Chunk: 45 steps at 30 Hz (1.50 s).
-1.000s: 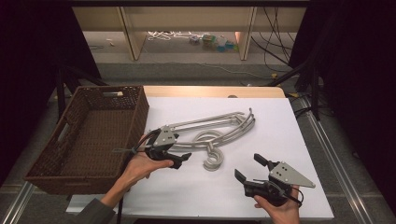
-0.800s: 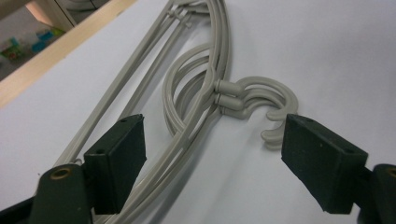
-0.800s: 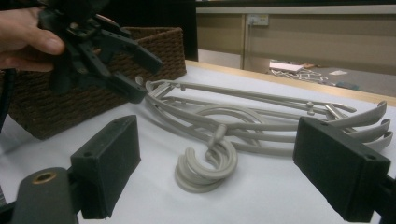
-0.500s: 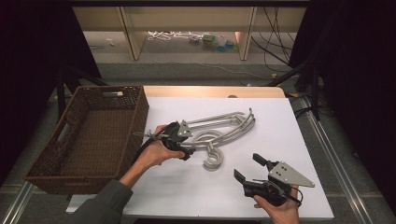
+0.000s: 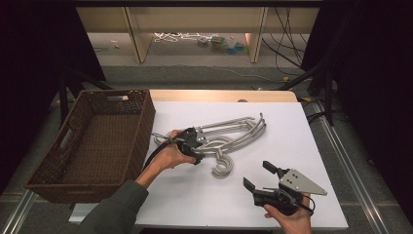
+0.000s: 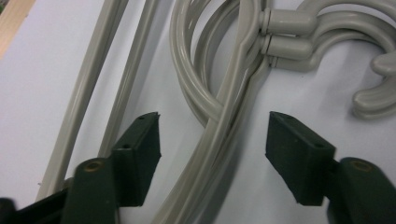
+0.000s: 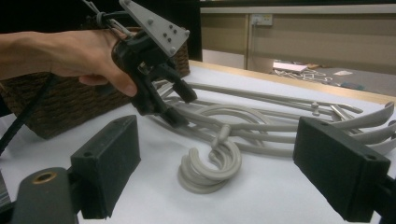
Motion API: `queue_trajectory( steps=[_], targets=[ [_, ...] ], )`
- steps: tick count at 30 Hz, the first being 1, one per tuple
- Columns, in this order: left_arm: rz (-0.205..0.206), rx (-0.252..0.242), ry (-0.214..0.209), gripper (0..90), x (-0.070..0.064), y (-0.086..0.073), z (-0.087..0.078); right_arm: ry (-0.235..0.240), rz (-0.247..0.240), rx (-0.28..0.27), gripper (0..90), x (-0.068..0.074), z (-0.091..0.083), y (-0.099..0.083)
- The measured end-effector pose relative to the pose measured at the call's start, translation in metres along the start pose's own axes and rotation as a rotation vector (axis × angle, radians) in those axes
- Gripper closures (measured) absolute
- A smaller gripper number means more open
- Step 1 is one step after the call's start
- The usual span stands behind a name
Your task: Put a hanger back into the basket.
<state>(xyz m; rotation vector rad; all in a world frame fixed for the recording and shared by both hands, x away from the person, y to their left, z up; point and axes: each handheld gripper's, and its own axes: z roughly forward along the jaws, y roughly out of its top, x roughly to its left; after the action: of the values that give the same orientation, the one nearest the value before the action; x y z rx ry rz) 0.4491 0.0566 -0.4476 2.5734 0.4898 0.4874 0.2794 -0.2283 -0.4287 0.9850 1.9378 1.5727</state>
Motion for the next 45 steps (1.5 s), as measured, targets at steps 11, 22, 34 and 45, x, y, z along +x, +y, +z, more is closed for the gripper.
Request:
queue_trajectory(
  steps=[11, 22, 34, 45],
  targets=[
    [0.096, 0.090, 0.014, 54.8, 0.005, 0.004, 0.010, 0.006, 0.007, -0.013, 15.7, -0.001, 0.002, -0.001],
    [0.144, 0.099, -0.053, 67.3, 0.007, 0.003, 0.013, -0.004, 0.006, 0.005, 15.9, -0.002, 0.001, -0.001],
    [0.234, 0.111, -0.045, 76.2, 0.009, 0.004, 0.007, 0.012, 0.011, 0.014, 16.0, -0.002, 0.002, -0.002],
    [0.277, 0.133, -0.034, 77.5, 0.005, 0.006, 0.006, 0.005, 0.013, 0.033, 16.0, -0.004, 0.001, -0.002]
  ],
)
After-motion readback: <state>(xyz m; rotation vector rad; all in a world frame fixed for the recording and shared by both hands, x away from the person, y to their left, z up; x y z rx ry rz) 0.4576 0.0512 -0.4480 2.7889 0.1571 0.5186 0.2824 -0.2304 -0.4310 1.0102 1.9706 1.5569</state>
